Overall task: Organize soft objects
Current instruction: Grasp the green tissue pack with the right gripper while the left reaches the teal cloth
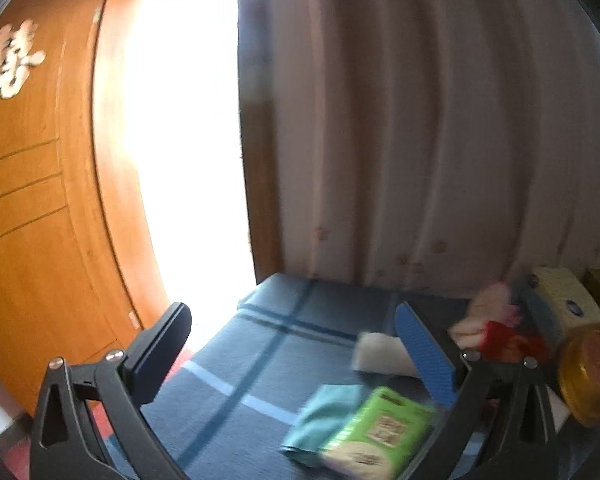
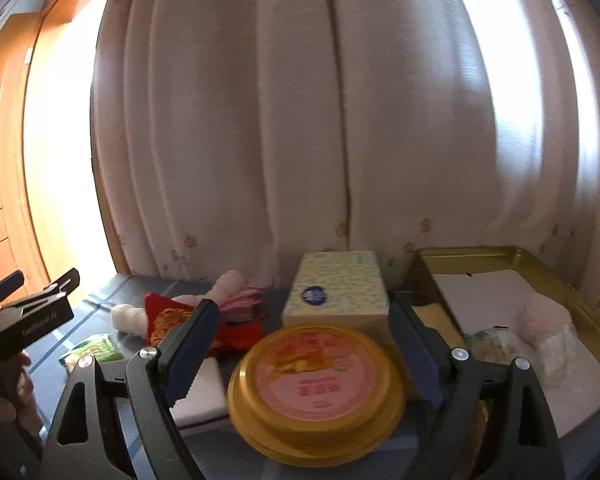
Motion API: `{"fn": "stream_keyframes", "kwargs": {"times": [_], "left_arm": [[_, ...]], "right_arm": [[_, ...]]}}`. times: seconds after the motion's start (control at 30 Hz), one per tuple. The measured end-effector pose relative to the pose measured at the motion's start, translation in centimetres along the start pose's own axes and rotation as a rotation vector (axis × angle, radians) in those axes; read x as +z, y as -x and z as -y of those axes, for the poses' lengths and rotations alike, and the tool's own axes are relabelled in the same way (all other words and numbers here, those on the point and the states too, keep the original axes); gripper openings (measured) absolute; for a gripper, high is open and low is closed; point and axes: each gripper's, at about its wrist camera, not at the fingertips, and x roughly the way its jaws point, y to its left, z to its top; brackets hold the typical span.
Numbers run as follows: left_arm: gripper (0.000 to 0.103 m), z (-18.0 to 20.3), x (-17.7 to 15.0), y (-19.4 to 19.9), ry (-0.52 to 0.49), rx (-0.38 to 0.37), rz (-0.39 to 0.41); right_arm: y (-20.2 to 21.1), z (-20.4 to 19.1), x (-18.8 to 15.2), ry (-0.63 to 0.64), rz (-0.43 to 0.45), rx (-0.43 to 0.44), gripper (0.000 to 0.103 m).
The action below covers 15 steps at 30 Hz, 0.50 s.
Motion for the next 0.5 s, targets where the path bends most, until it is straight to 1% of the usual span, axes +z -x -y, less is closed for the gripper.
{"fn": "stream_keyframes", "kwargs": {"times": [0.1, 0.17, 0.23, 0.27, 0.37, 0.4, 0.43, 0.5], "left_arm": [[0.103, -1.6, 0.2, -1.0, 0.040, 0.007, -0.041], [0.103, -2.4, 0.2, -1.7, 0.062, -0.018, -0.074], [0.103, -2.6, 0.1, -2.1, 0.063, -0.070, -0.104], [0.103, -2.4, 0.0, -2.5, 0.042, -0.125, -0.132], [0.102, -1.5, -0.2, -3.1, -0.021, -0.233, -0.189], [0.101, -0.9, -0.4, -3.2, -0.055, -0.266, -0.213], [0.099, -0.7, -0.4, -3.1, -0.077, -0.283, -0.225], [0.088, -0.1, -0.7, -2.8, -0.117, -0.320, -0.240]], "right_arm": [[-0.3, -1.1, 0.0, 0.020, -0.017, 0.036, 0.088], [-0.4, -1.7, -0.1, 0.033, -0.024, 0.055, 0.088], [-0.3, -2.3, -0.1, 0.047, -0.022, 0.069, 0.088], [-0.2, -2.7, -0.2, 0.059, -0.020, 0.078, 0.088], [0.2, -3.2, -0.2, 0.085, -0.002, 0.085, 0.088], [0.3, -3.3, -0.2, 0.088, 0.004, 0.085, 0.088], [0.4, -3.3, -0.2, 0.090, 0.010, 0.084, 0.088], [0.5, -3.2, -0.2, 0.088, 0.015, 0.083, 0.088]]}}
